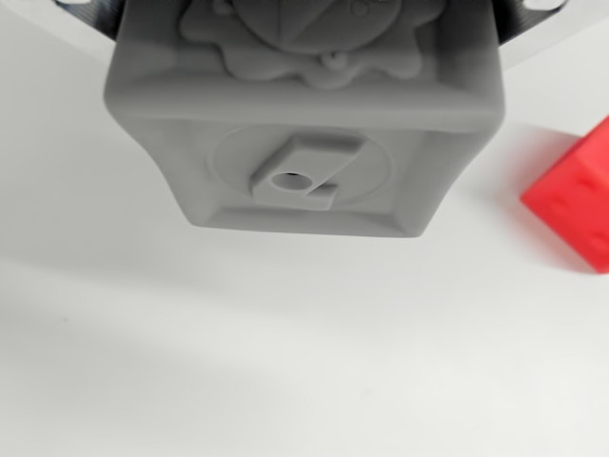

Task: Destack cube

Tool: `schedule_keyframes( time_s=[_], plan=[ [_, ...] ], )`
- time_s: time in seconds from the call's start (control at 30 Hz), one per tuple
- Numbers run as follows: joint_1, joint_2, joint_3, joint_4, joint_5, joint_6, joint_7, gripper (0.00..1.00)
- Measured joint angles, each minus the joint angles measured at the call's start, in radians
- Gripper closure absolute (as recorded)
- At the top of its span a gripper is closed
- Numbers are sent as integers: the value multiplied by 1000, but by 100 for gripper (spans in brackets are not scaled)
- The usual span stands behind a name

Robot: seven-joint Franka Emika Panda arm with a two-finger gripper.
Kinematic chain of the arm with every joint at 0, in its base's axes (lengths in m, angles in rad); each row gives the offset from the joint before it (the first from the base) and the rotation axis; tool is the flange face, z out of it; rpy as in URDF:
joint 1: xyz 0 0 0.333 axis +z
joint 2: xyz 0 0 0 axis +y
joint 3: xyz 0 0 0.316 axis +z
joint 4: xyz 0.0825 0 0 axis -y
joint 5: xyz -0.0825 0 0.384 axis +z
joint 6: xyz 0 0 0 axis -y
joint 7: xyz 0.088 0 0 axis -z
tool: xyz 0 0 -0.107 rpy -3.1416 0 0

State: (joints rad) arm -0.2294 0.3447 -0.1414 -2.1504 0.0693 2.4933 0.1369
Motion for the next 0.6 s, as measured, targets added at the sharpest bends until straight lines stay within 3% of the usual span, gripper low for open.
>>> schedule_keyframes(
  time_s=[0.33, 0.6],
  plan=[
    [-28, 31, 8, 40, 1, -9, -94, 100],
    [-31, 75, 14, 42, 11, 24, -104, 100]
  ],
)
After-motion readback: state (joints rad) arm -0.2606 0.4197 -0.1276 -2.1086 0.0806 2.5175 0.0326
